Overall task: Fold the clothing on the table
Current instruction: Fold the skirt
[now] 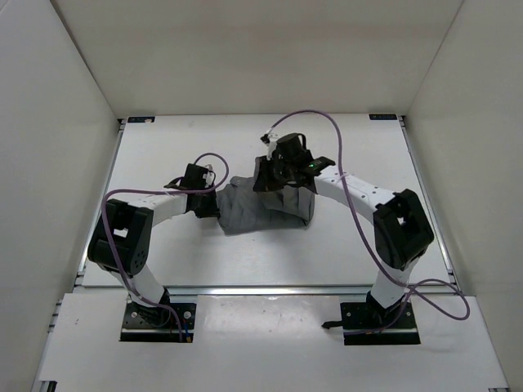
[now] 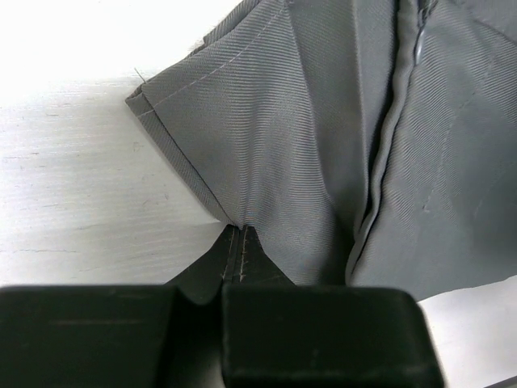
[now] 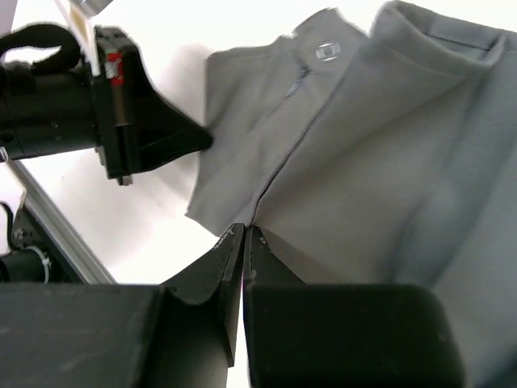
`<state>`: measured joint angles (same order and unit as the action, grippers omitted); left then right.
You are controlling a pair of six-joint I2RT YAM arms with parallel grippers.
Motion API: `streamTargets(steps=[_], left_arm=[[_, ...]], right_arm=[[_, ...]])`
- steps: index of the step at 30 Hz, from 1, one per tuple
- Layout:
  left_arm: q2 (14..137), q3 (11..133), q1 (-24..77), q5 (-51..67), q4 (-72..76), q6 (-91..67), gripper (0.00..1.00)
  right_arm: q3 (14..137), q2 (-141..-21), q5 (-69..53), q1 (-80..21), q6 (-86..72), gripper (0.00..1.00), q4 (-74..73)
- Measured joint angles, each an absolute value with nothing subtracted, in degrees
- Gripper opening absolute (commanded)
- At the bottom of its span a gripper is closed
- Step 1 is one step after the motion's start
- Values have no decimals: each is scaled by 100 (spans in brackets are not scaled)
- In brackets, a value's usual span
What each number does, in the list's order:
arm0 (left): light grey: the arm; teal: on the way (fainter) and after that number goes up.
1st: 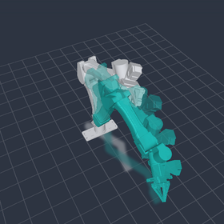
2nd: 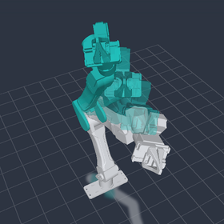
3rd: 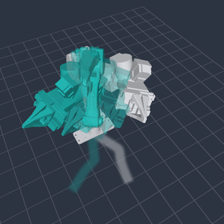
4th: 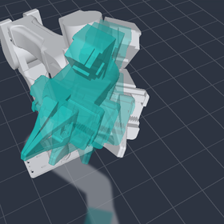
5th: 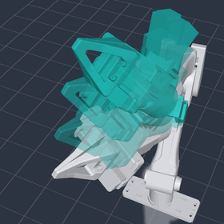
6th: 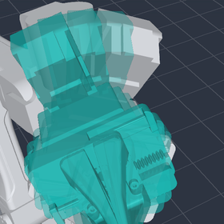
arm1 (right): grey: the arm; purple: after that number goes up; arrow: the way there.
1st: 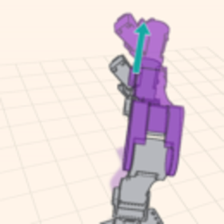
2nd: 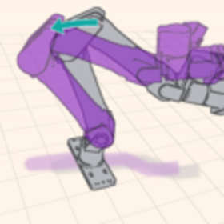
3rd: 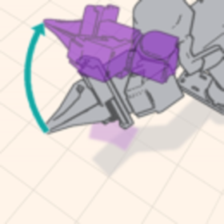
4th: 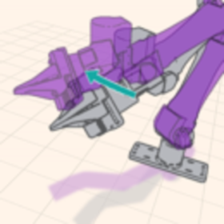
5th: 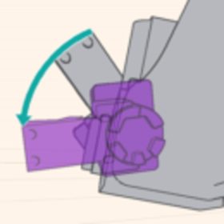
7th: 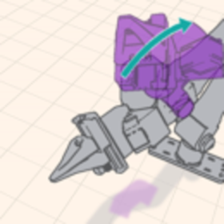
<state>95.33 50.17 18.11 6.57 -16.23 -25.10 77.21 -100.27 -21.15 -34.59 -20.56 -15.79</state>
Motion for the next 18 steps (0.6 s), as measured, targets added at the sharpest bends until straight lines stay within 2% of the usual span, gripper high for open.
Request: streamTargets(steps=[18], left_arm=[[9354, 4772, 1734, 668, -1466, -2580, 0]], right_arm=[[8088, -11378, -3061, -4346, -2484, 0, -309]])
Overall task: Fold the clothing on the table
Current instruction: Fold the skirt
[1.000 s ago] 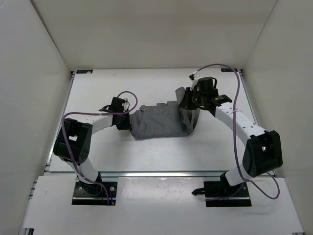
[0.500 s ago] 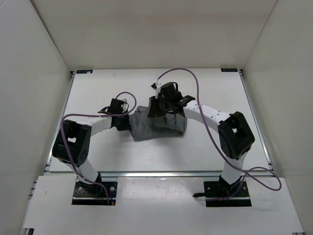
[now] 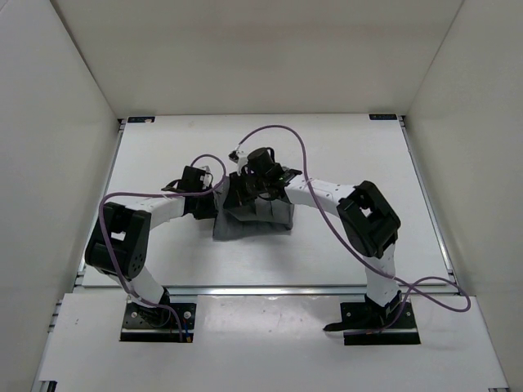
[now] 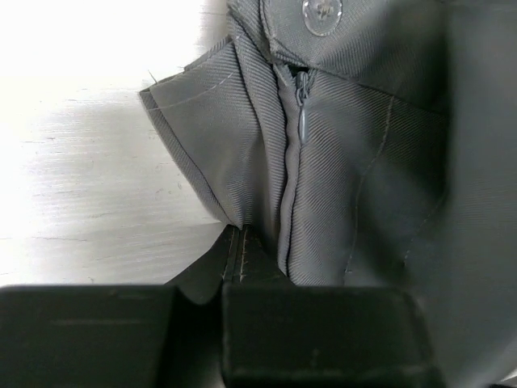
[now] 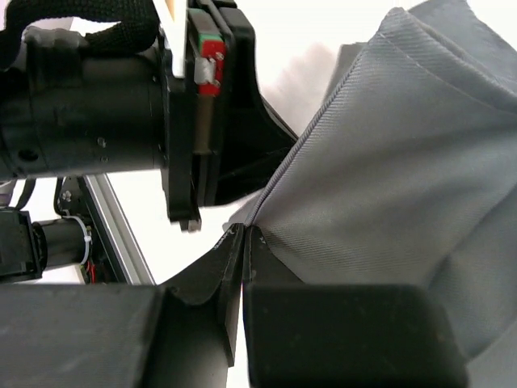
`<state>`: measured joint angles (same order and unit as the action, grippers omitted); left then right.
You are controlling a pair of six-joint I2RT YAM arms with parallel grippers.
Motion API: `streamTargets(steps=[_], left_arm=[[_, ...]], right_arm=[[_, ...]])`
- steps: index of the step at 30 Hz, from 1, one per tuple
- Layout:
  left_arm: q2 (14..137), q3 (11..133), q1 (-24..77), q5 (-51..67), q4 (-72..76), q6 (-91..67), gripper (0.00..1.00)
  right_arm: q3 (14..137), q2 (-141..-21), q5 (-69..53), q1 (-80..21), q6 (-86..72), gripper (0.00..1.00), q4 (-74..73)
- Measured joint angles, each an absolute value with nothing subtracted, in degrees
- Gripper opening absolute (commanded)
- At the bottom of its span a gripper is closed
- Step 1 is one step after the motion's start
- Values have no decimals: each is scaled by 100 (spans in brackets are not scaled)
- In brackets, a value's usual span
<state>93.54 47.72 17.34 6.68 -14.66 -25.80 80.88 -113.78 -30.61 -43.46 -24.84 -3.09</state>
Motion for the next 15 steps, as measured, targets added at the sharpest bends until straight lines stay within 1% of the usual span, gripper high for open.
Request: streamTargets(steps=[8, 13, 14, 15], left_arm=[[9301, 4718, 1686, 670, -1459, -2598, 0], [9255, 4665, 1625, 679, -1450, -2628, 0], [9240, 4648, 1612, 681, -1455, -2637, 2], [9229, 4637, 1584, 687, -1457, -2641, 13]], right_arm=[[8368, -11797, -3114, -4574, -2353, 0, -373], [8436, -12005, -2665, -4733, -2069, 0, -746], [8475, -12090, -2543, -4781, -2014, 0, -840], [8530, -12182, -2405, -4834, -1955, 0, -961]])
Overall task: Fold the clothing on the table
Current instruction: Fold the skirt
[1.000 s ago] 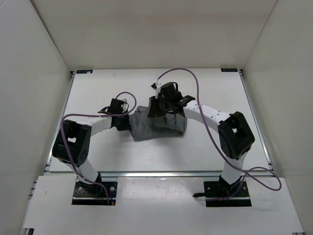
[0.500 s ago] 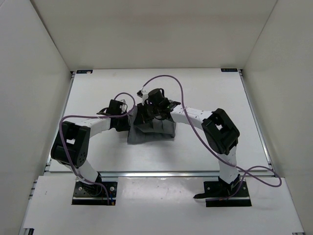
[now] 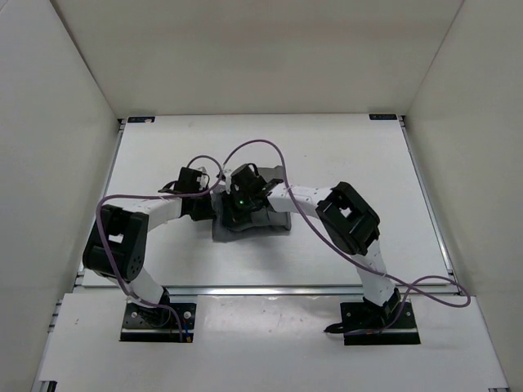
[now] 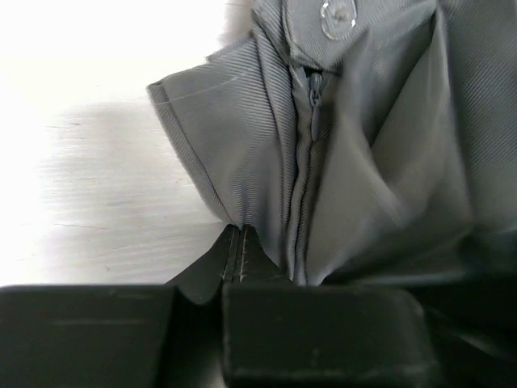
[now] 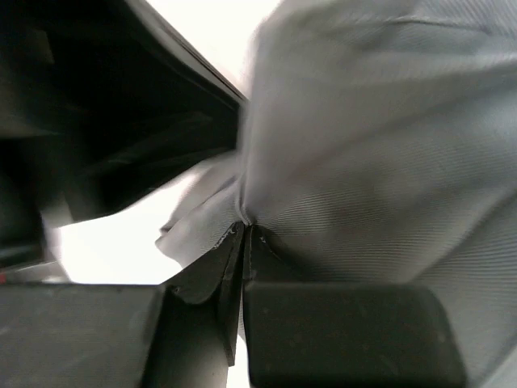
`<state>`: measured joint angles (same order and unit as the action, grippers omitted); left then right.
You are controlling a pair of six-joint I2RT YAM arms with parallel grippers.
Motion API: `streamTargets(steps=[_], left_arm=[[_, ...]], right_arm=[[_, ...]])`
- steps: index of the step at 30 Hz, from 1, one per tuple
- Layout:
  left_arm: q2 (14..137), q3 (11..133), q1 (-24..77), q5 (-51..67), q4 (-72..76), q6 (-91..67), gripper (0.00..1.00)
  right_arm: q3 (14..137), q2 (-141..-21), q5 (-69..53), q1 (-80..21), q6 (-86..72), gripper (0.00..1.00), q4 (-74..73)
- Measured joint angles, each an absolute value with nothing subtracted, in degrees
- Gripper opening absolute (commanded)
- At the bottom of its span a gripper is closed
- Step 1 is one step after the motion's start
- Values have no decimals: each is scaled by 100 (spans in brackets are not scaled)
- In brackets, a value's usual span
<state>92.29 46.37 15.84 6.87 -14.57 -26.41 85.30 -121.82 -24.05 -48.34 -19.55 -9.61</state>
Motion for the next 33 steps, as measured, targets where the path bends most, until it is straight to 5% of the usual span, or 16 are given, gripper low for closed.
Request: streamTargets(steps=[1, 3, 11, 16, 21, 29, 33], left_arm=[[9227, 4635, 1557, 692, -1455, -2635, 25], [9196, 4622, 1479, 714, -1463, -2672, 27], [8322, 4259, 1282, 1028, -1205, -2971, 28], [8099, 3948, 1562, 1306, -602, -3435, 17], [8663, 3938, 1859, 1535, -99, -3752, 27], [9456, 3968, 1907, 1717, 454, -4128, 0], [9671, 4077, 1990, 1815, 663, -4198, 0]], right_arm=[[8565, -12267, -2274, -4880, -1922, 0, -1057], [8683, -12385, -2104, -4919, -1905, 0, -1216], [8912, -12422, -1559, -4788, -1909, 0, -1605], [8930, -12401, -1406, -4495, -1848, 1, -1717], [8781, -12287, -1323, -4300, -1754, 0, -1712], [8637, -12171, -1214, -4305, -1579, 0, -1684], [8637, -12114, -1153, -4305, -1485, 0, -1809]])
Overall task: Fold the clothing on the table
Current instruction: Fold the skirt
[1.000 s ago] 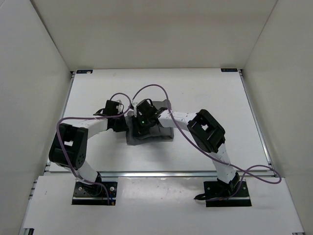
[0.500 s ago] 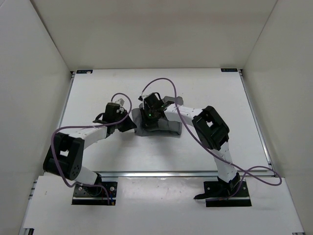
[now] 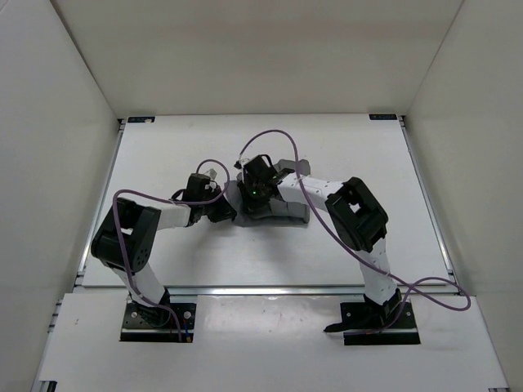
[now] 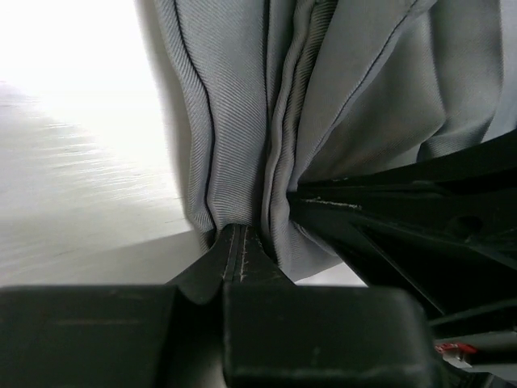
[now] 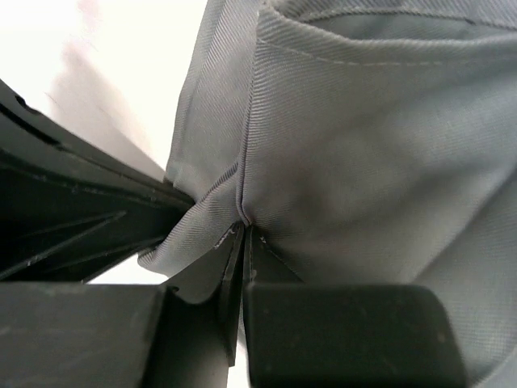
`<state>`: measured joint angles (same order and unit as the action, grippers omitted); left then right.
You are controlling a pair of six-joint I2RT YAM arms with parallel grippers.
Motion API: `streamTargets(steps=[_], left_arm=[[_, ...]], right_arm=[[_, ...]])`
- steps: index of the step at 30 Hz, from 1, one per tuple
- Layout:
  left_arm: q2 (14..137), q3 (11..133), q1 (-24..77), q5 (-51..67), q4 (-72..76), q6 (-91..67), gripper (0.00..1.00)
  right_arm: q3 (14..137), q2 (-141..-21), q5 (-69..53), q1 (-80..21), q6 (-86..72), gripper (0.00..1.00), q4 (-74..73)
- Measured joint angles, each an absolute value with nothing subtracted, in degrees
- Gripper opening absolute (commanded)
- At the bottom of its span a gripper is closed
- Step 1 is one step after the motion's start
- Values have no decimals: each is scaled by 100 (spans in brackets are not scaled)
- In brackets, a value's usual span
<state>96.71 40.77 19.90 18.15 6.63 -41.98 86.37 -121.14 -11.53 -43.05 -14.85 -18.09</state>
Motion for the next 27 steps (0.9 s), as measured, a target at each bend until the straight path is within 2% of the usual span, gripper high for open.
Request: streamTargets(steps=[6, 13, 27], left_arm=[[9754, 4066, 2049, 1874, 875, -4274, 0], [9756, 4023, 2062, 1863, 972, -4357, 0], [9644, 3632, 1944, 1911, 1474, -4482, 1]], right_arm=[[8630, -11649, -1181, -4309, -1518, 0, -2206], [8630, -10803, -1608, -4390, -1852, 0, -1844], [8250, -11365, -2727, -4368, -2423, 0, -1142]])
